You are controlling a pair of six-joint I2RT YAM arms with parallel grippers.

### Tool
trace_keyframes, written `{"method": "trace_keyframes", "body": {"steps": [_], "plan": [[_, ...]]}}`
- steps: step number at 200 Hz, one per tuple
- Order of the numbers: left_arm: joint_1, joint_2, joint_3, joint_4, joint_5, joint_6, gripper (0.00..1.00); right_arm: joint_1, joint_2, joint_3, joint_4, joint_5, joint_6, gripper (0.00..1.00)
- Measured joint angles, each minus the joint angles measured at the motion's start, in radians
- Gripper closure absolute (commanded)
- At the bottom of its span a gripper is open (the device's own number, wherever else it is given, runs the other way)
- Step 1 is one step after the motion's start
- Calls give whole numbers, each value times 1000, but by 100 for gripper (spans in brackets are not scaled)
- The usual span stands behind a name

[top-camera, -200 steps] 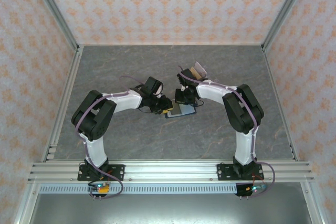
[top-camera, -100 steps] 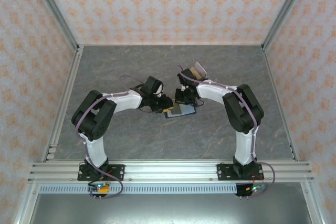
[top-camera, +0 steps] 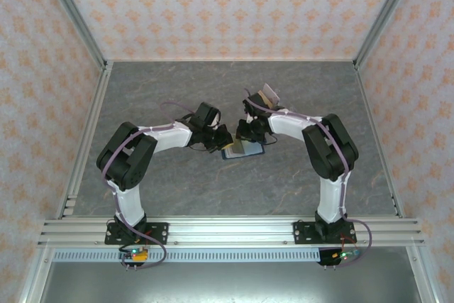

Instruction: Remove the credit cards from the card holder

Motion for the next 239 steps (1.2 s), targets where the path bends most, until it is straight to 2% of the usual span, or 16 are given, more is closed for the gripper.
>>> {"method": "trace_keyframes", "body": {"steps": [25, 70, 90, 116, 142, 169, 204, 239], "plan": [[0, -6, 0, -29, -15, 39, 100, 0, -51, -68, 50, 1, 3, 68], [30, -124, -35, -152, -51, 145, 98, 2, -211, -221, 132, 45, 27, 62], [42, -154, -40, -194, -61, 177, 91, 0, -266, -253, 175, 72, 35, 62], [39, -156, -40, -195, -47, 192, 74, -5, -304, -287, 226, 103, 51, 62], [26, -151, -38, -168, -24, 168, 61, -14, -332, -319, 248, 142, 61, 62], [-9, -114, -12, -118, 3, 133, 51, -24, -357, -336, 267, 168, 70, 62], [-51, -54, 36, -60, 22, 88, 45, -26, -373, -347, 271, 198, 76, 62], [-38, -43, 40, -40, 9, 53, 46, -26, -381, -349, 272, 202, 74, 63]]}}
